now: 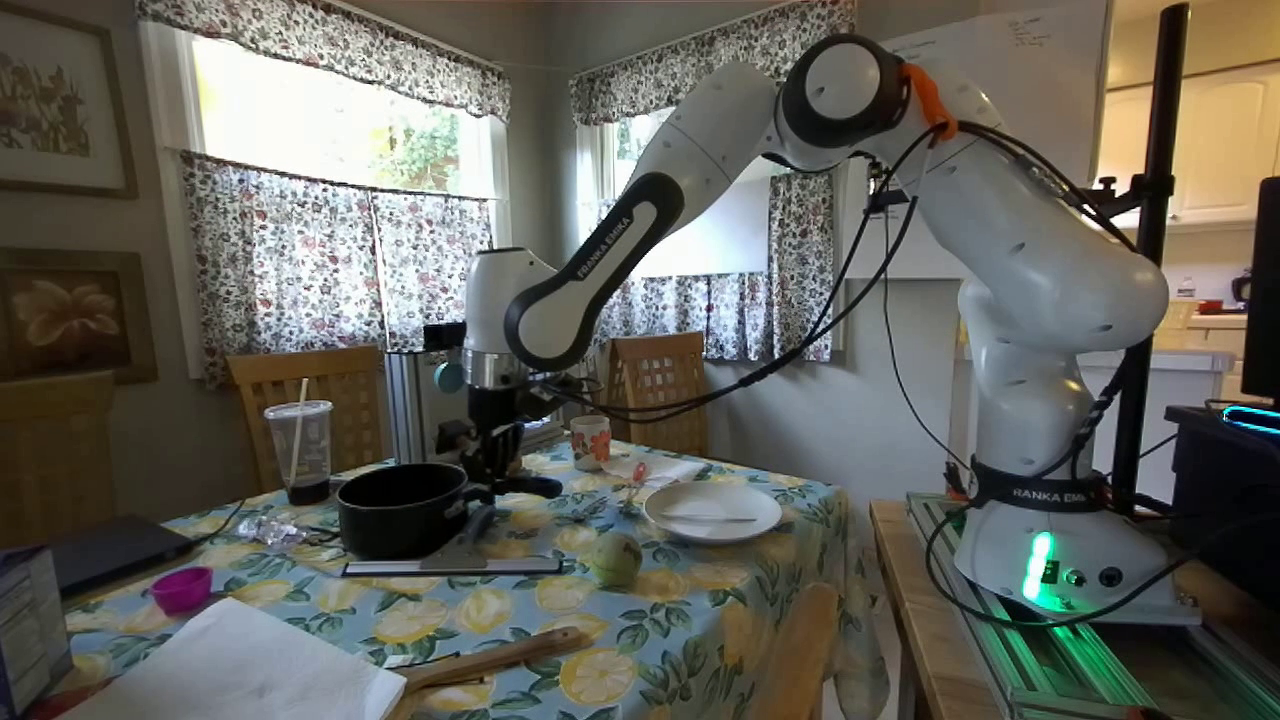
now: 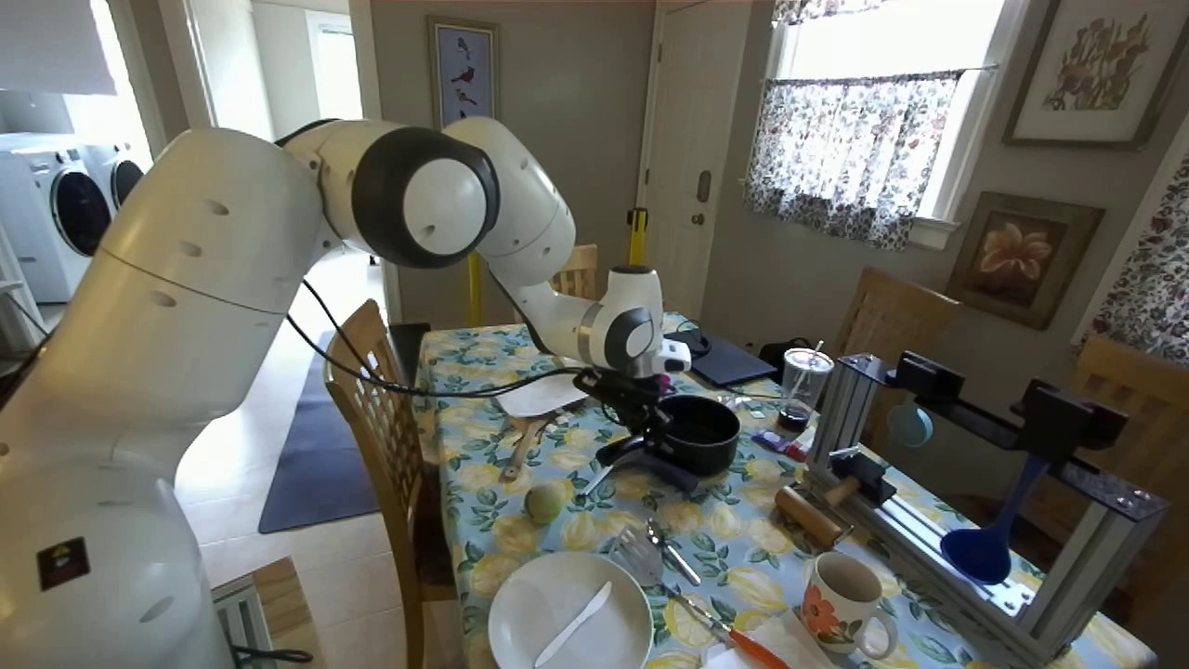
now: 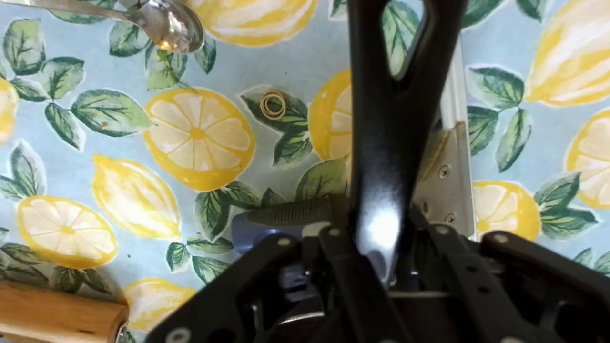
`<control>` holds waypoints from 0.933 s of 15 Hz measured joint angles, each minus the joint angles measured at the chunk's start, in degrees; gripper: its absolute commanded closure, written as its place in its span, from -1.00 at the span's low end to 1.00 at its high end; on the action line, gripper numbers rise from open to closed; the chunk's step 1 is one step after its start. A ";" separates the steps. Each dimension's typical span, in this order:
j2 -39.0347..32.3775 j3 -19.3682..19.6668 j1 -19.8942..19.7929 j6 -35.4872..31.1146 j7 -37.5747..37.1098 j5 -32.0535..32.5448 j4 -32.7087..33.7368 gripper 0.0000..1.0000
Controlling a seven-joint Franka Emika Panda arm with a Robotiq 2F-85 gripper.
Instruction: Move the pot to the slightly right
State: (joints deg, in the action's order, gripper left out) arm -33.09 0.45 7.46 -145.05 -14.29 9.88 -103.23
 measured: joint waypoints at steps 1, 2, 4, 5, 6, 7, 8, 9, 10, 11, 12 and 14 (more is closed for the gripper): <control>0.02 0.03 -0.02 0.00 -0.07 -0.26 0.07 -0.34; 0.17 0.27 0.36 0.21 -0.38 -0.21 0.25 -0.46; 1.72 -0.99 1.33 0.27 -0.33 -0.52 0.93 -0.74; 3.10 -1.77 2.29 0.91 -0.43 -0.53 1.34 -0.91; 4.70 -2.35 3.60 2.19 -0.70 -0.53 1.85 -0.97; 6.40 -2.76 5.03 4.27 -1.53 -0.53 2.44 -1.00; 8.04 -2.94 6.56 6.72 -2.99 -0.53 3.07 -1.00; 9.56 -3.05 7.93 8.82 -4.82 -0.53 3.53 -1.00; 10.94 -3.08 9.12 10.69 -7.02 -0.48 3.90 -1.00; 12.09 -3.07 9.99 11.86 -9.60 -0.47 4.07 -1.00; 13.15 -3.07 10.63 12.86 -12.71 -0.47 4.13 -1.00; 14.77 -3.05 11.21 14.01 -18.58 -0.47 4.13 -1.00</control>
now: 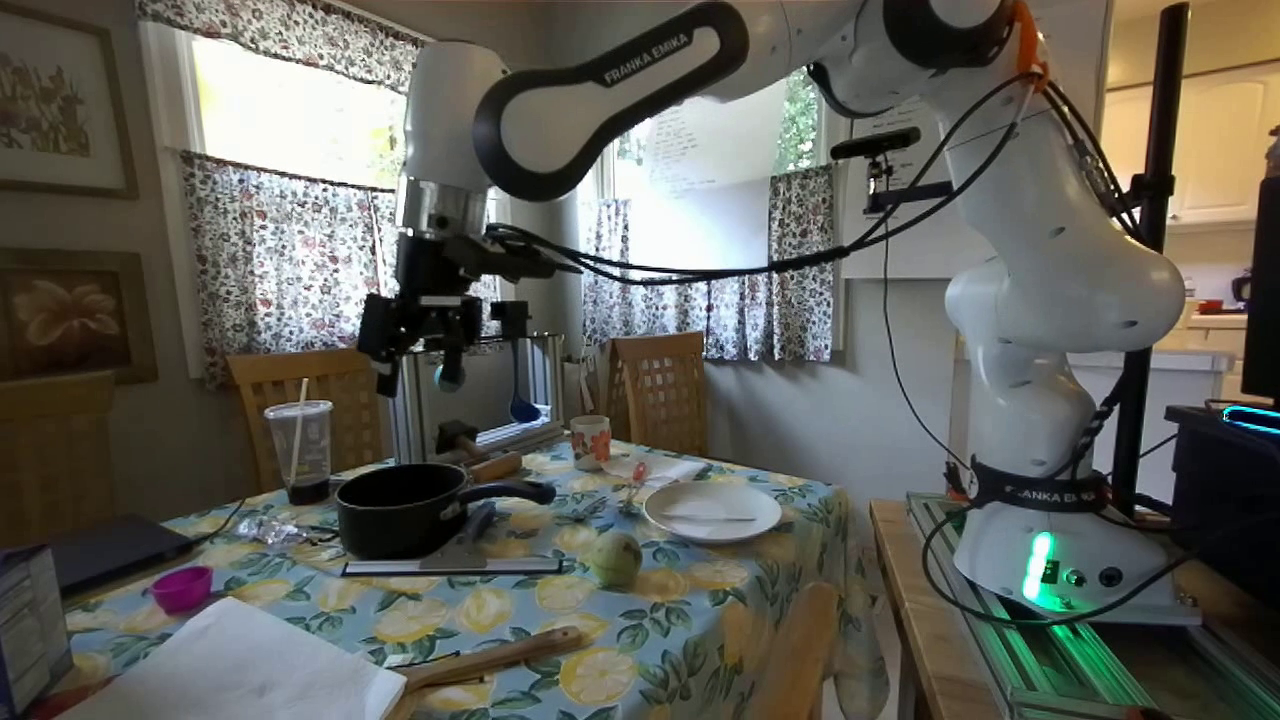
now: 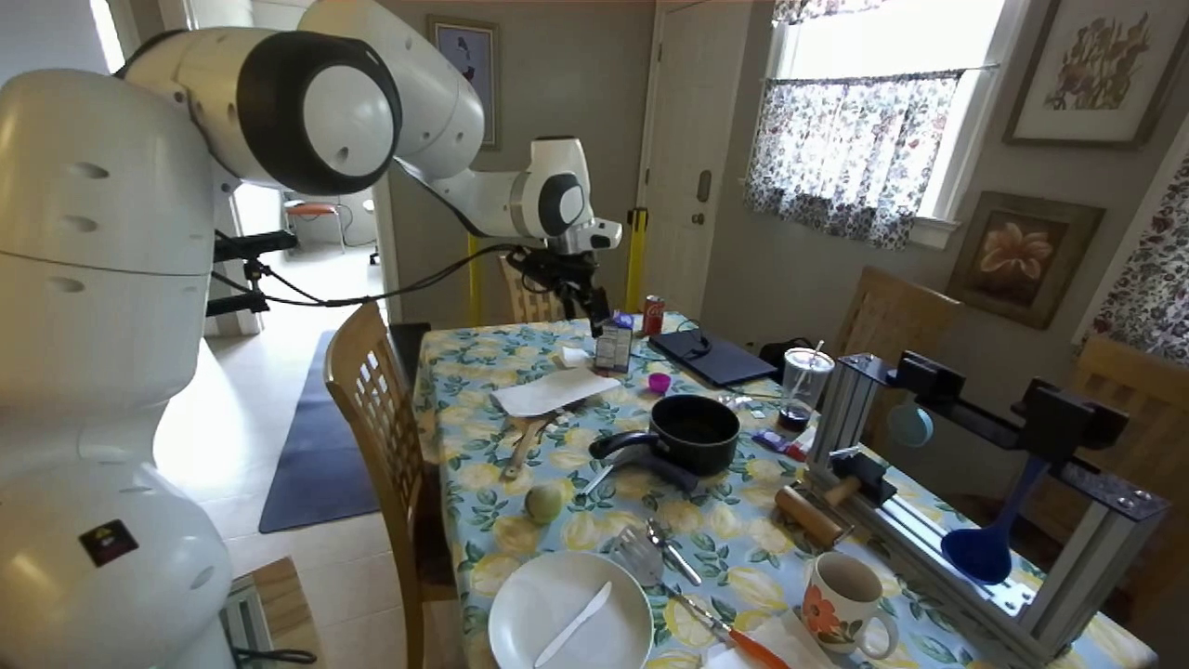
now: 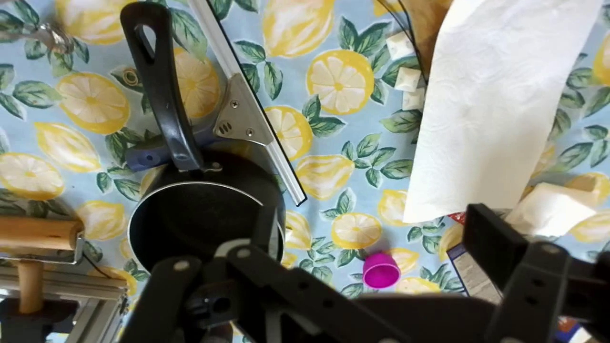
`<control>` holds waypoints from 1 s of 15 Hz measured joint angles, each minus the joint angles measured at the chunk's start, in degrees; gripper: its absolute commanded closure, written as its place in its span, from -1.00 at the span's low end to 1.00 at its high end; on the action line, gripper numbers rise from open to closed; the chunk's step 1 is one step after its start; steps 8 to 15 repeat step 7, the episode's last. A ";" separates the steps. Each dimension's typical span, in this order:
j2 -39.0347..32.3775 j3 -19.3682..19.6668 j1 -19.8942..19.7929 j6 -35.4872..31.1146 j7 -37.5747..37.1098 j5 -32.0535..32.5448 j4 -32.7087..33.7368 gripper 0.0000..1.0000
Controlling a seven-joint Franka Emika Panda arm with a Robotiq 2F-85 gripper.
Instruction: Move the pot to the slightly right
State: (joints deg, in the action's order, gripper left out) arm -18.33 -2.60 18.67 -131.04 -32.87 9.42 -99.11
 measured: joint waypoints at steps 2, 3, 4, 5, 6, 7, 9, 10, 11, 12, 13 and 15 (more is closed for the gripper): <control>1.25 0.23 0.24 0.27 -6.56 0.61 -0.02 -1.00; 1.77 0.35 0.26 0.43 -9.75 1.14 -0.06 -1.00; 2.34 0.42 0.24 0.81 -12.61 1.59 -0.19 -1.00; 2.92 0.43 0.19 1.23 -14.64 1.68 -0.46 -1.00; 3.49 0.43 0.17 1.48 -15.72 1.69 -0.77 -1.00; 3.96 0.43 0.17 1.54 -16.35 1.69 -1.13 -1.00; 3.96 0.43 0.17 1.54 -16.35 1.69 -1.13 -1.00; 3.96 0.43 0.17 1.54 -16.35 1.69 -1.13 -1.00; 3.96 0.43 0.17 1.54 -16.35 1.69 -1.13 -1.00; 3.96 0.43 0.17 1.54 -16.35 1.69 -1.13 -1.00; 3.96 0.43 0.17 1.54 -16.35 1.69 -1.13 -1.00; 3.96 0.43 0.17 1.54 -16.35 1.69 -1.13 -1.00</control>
